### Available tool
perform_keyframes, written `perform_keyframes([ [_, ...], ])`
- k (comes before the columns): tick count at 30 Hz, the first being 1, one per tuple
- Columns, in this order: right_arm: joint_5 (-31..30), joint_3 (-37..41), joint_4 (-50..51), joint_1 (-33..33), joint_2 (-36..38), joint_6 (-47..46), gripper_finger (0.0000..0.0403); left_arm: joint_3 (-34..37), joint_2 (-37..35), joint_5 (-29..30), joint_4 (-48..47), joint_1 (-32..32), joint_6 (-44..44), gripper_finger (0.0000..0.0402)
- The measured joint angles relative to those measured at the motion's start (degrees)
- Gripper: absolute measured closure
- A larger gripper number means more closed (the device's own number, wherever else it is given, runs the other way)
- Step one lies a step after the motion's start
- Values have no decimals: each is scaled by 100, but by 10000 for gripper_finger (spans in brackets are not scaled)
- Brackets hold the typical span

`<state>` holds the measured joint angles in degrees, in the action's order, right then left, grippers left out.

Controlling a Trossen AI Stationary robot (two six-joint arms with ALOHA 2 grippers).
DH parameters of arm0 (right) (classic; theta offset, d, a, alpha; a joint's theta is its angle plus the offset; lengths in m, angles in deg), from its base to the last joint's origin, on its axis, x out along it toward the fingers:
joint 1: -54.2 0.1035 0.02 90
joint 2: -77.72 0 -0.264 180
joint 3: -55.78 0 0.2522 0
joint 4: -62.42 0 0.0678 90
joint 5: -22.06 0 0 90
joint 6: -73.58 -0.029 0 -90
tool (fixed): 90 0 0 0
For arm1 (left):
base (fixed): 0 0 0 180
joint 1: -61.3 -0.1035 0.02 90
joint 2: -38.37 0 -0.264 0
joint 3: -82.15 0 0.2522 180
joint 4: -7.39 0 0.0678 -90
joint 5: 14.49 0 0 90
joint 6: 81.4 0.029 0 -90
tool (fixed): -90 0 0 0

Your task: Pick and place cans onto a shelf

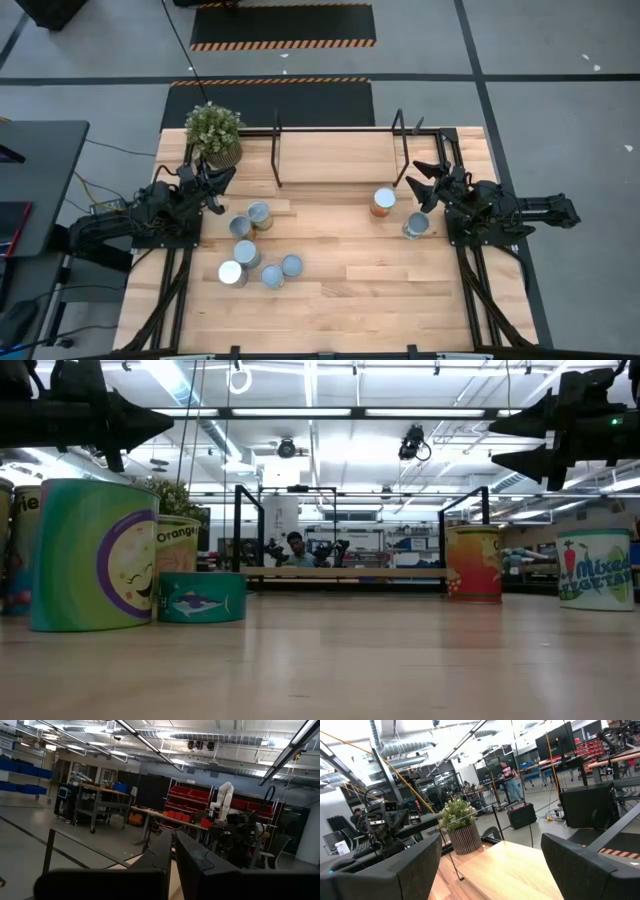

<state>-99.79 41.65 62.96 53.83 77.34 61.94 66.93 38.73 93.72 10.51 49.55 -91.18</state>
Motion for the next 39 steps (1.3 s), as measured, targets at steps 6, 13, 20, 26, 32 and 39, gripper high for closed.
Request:
perform_keyframes([
  [6,0,-1,1,1,1,0,55,0,2,1,-1,-2,0,372],
  [13,0,-1,0,-1,0,0,55,1,1,-1,1,-2,-6,372],
  [20,0,-1,-150,-4,0,0,55,2,0,-281,634,-4,-318,372],
  [26,4,-1,-1146,-36,2,572,55,2,2,-2555,1132,2,598,372],
  [32,32,-1,-1758,-58,2,865,55,2,1,-3446,1575,0,722,372],
  [39,43,-1,-1844,-58,-5,562,55,1,2,-3794,1339,-2,857,372],
])
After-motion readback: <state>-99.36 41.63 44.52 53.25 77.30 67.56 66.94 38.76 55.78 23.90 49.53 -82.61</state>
